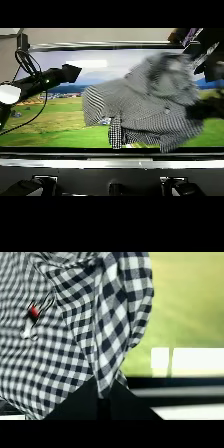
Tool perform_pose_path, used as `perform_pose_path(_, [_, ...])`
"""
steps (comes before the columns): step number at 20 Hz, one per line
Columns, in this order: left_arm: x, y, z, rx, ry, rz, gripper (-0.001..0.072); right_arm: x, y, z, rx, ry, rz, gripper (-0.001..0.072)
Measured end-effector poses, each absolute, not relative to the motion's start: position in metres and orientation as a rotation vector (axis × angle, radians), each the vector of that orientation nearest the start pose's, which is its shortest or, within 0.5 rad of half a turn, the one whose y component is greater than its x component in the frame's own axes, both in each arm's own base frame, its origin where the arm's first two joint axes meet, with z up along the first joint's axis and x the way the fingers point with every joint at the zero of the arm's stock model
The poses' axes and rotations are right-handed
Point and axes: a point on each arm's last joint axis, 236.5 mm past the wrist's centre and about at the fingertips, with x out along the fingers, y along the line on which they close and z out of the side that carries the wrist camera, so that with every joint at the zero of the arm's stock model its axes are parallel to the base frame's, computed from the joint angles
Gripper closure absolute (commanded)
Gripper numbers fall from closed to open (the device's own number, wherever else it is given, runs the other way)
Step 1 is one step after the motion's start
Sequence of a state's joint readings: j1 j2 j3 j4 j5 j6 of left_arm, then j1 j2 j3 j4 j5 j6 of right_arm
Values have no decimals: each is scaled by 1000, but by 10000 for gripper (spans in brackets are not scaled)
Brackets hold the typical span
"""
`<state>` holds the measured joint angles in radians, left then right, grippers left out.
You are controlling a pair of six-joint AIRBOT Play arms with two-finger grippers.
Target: Fold the clothes and pants, and hang the long-sleeved shirts on hangers.
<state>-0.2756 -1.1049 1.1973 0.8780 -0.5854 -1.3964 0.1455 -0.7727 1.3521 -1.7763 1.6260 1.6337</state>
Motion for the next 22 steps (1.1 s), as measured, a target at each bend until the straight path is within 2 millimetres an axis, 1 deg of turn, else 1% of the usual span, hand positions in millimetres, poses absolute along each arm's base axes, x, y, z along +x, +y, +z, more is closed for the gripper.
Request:
perform_pose_path(2, [421,-216,208,-467,582,-556,-6,220,-27,223,57,974,-234,686])
perform_pose_path(4, [406,-224,200,-496,659,-589,-6,195,-45,240,208,892,-370,687])
perform_pose_path(6, [394,-231,194,-508,717,-617,-6,178,-70,260,328,793,-524,687])
perform_pose_path(8, [385,-238,190,-514,758,-641,-6,169,-100,283,395,687,-688,687])
perform_pose_path(11, [377,-243,187,-515,793,-659,-6,168,-140,324,418,531,-901,687])
perform_pose_path(13, [374,-245,186,-517,802,-667,-6,178,-161,354,419,425,-1005,687])
perform_pose_path(14, [373,-246,186,-516,806,-669,-6,187,-172,370,418,373,-1047,687])
perform_pose_path(17, [372,-246,185,-516,811,-671,-6,205,-208,410,390,263,-1147,687])
perform_pose_path(19, [372,-246,185,-515,814,-673,-6,211,-232,431,352,202,-1188,687])
perform_pose_path(22, [371,-246,185,-515,815,-673,-6,209,-266,460,273,98,-1247,687])
